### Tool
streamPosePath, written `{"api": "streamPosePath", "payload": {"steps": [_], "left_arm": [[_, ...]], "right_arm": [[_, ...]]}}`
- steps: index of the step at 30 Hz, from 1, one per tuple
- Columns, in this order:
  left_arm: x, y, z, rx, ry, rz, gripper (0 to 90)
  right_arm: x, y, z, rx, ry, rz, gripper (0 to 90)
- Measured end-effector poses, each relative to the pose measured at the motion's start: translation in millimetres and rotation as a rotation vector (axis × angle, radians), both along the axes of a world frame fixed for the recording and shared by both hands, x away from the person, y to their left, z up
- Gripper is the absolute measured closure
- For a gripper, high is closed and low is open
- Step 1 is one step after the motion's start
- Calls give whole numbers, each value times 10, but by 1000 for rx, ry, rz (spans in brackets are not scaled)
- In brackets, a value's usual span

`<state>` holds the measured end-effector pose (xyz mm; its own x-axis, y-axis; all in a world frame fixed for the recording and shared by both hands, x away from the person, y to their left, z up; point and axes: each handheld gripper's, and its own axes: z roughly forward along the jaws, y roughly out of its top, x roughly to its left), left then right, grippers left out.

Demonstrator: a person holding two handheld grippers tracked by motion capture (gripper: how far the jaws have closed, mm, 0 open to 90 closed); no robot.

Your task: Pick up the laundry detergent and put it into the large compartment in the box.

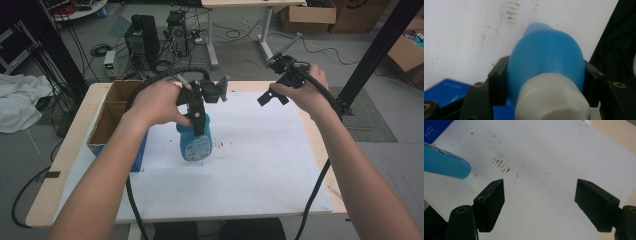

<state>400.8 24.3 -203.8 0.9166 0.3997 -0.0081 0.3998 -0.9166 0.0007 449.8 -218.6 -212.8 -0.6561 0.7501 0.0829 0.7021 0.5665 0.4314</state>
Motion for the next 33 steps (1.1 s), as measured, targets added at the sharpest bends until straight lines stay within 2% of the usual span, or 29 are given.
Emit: {"api": "streamPosePath", "payload": {"steps": [6,8,11,14,18,19,23,26,33], "left_arm": [[117,259,403,-17,-23,223,378],[154,360,516,-30,-19,297,378],[206,567,709,-63,-4,440,378],[237,733,845,-64,-5,545,379],[260,932,987,-53,-39,690,379],[265,1012,1032,-49,-55,747,379],[267,1209,1114,-46,-88,853,379],[270,1382,1159,-58,-95,916,379],[273,1703,1174,-57,-106,1020,379]], "right_arm": [[13,15,-17,0,2,5,238],[18,23,-22,-3,2,8,238],[20,34,-31,-2,7,9,238],[26,39,-38,2,8,10,237],[31,37,-41,3,8,14,237],[31,36,-41,3,7,14,237],[32,23,-43,7,8,13,237],[36,3,-44,6,11,11,237],[40,-29,-52,7,12,6,237]]}}
